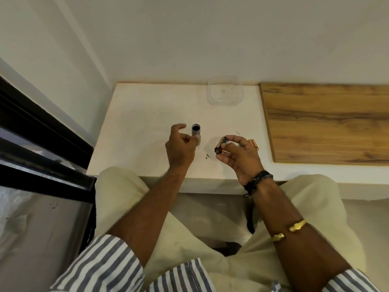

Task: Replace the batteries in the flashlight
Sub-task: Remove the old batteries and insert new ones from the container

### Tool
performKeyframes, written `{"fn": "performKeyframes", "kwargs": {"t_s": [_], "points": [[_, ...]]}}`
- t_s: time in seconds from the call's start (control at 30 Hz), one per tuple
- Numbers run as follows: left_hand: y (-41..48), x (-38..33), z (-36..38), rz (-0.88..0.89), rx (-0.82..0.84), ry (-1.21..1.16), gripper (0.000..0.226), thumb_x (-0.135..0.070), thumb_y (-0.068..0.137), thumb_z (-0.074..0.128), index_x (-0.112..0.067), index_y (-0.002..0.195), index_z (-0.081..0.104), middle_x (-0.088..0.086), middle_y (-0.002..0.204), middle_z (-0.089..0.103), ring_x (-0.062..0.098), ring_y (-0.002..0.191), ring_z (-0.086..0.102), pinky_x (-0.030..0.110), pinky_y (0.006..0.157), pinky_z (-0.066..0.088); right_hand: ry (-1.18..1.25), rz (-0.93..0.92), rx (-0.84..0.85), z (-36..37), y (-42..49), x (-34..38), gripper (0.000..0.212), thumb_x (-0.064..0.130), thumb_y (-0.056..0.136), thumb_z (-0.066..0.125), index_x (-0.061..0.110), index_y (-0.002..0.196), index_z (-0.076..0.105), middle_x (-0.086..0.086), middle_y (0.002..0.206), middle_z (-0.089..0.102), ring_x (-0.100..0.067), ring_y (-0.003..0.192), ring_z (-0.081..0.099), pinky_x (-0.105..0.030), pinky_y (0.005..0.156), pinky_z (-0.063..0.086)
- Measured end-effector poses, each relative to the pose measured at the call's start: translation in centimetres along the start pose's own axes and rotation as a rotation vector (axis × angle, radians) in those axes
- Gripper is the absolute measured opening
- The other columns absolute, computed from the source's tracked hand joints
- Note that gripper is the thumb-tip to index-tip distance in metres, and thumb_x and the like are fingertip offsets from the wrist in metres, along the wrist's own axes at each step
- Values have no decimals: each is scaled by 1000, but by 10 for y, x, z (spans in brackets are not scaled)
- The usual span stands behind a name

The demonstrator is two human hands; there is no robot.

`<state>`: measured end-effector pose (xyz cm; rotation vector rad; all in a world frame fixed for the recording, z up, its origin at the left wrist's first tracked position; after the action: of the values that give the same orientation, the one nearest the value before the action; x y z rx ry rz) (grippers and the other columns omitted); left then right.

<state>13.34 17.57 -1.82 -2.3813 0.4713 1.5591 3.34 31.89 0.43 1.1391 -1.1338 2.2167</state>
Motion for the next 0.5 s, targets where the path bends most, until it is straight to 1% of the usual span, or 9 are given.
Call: {"fn": "performKeyframes", "kwargs": {"t_s": [0.07, 0.13, 0.2, 0.23, 0.3, 0.37, 0.4, 0.43, 0.5], "points": [[9, 1, 2, 28, 71, 87, 55, -25, 86, 75, -16, 135, 53, -1, 84, 67, 15, 78, 62, 27, 78, 53, 86, 33, 13, 1, 0, -1, 25, -5, 91, 67, 7, 113, 65, -16, 102, 72, -25, 80, 76, -34, 74, 64], [15, 2, 3, 70, 108, 158, 45, -27, 88, 72, -16, 130, 61, -1, 85, 66, 15, 79, 60, 34, 83, 54, 142, 57, 25, 2, -1, -2, 25, -3, 92, 67, 6, 114, 65, -13, 102, 73, -24, 81, 77, -34, 75, 64], [18, 2, 5, 111, 112, 207, 34, -30, 89, 70, -15, 121, 67, 3, 90, 65, 17, 80, 60, 41, 82, 55, 169, 72, 29, 1, -1, -1, 25, -1, 92, 68, 8, 116, 66, -11, 99, 75, -25, 83, 77, -36, 78, 65], [18, 1, 7, 129, 110, 225, 33, -30, 90, 70, -14, 119, 68, 6, 95, 64, 18, 81, 60, 43, 81, 55, 172, 74, 22, -1, 0, 0, 25, 0, 92, 68, 9, 115, 67, -10, 97, 76, -26, 84, 77, -37, 79, 65], [14, 2, 6, 166, 104, 240, 33, -28, 91, 69, -12, 119, 66, 11, 105, 62, 23, 89, 62, 41, 82, 54, 169, 68, 7, -1, 0, 1, 24, 1, 91, 69, 11, 113, 68, -8, 95, 77, -27, 85, 77, -39, 82, 64], [5, 3, 6, 252, 132, 240, 31, -25, 93, 67, -10, 120, 64, 11, 112, 62, 25, 100, 61, 39, 86, 52, 183, 38, 3, -1, -1, 2, 24, 0, 90, 70, 12, 112, 68, -7, 95, 78, -28, 88, 77, -40, 84, 64], [1, 3, 5, 297, 162, 254, 29, -24, 94, 65, -9, 119, 63, 9, 113, 64, 24, 102, 60, 38, 86, 51, 192, 20, 2, -2, -1, 2, 24, 0, 90, 70, 12, 111, 68, -6, 95, 78, -28, 90, 77, -39, 85, 64], [-4, 3, 4, 328, 198, 276, 26, -23, 95, 63, -9, 117, 61, 8, 110, 67, 23, 100, 61, 37, 84, 51, 204, 1, 0, -2, -1, 3, 24, 0, 90, 70, 12, 110, 68, -7, 95, 78, -29, 91, 77, -39, 84, 64], [-13, -1, -1, 368, 244, 328, 19, -24, 97, 60, -12, 112, 58, 4, 100, 69, 23, 89, 63, 37, 72, 52, 221, -47, 4, -2, -3, 5, 24, -1, 89, 71, 12, 109, 68, -10, 95, 77, -30, 94, 74, -38, 83, 64]]}}
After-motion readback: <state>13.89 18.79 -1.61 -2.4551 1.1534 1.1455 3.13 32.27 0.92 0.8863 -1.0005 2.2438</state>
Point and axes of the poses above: each hand's wrist, its own y-axis towards the middle knuckle, its own z-axis out of the palm, x = y × z, the point moved 1 cm from there along y, towards the middle knuckle
